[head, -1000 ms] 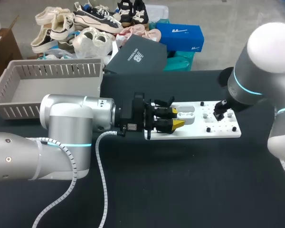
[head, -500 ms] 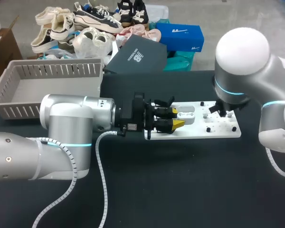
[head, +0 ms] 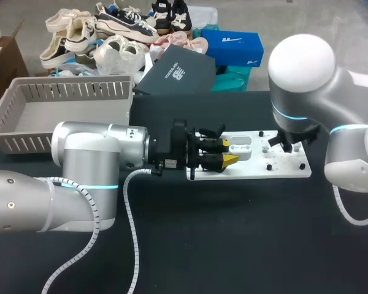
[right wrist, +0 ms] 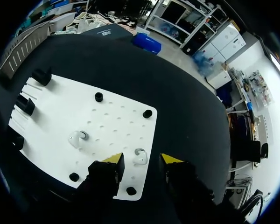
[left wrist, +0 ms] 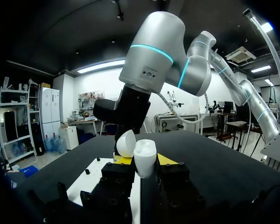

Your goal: Pick up each earbud case from the left stands, insert the matching earbuds, close the lid, and place the case in the box.

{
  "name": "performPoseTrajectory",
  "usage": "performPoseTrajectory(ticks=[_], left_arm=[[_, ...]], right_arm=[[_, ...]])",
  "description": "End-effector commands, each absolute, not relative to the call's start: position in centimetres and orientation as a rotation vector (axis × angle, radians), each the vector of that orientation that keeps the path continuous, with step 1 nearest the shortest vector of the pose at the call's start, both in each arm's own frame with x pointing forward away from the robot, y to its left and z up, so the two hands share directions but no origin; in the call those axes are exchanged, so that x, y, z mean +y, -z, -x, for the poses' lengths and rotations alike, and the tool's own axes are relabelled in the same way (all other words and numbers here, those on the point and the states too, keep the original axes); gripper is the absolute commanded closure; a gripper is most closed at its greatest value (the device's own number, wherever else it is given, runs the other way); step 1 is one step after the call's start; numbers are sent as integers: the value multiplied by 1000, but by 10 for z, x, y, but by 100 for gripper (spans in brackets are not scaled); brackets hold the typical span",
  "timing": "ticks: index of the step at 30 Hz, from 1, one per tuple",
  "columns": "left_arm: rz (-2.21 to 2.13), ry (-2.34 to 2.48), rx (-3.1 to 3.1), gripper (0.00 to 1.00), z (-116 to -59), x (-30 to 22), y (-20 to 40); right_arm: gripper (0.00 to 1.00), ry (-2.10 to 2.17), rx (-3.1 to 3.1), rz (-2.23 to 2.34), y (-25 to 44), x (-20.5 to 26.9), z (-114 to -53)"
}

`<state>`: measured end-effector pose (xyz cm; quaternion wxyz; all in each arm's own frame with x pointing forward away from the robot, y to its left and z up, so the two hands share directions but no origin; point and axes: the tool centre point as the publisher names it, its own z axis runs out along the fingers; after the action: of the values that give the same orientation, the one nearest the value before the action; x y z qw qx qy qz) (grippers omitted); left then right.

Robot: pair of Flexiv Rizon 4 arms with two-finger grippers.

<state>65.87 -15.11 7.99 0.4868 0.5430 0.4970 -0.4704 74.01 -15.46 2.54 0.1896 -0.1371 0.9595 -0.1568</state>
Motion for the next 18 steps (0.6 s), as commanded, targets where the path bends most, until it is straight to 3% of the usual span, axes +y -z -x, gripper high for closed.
performPoseTrajectory(ticks=[1, 18], left_arm=[[-1318, 1142, 1208, 100, -657, -150, -80], [-1318, 1142, 1208, 100, -657, -150, -80]], right_arm=[[55, 445, 2696, 380, -23, -155, -740], [70, 457, 2711, 376, -18, -157, -739]])
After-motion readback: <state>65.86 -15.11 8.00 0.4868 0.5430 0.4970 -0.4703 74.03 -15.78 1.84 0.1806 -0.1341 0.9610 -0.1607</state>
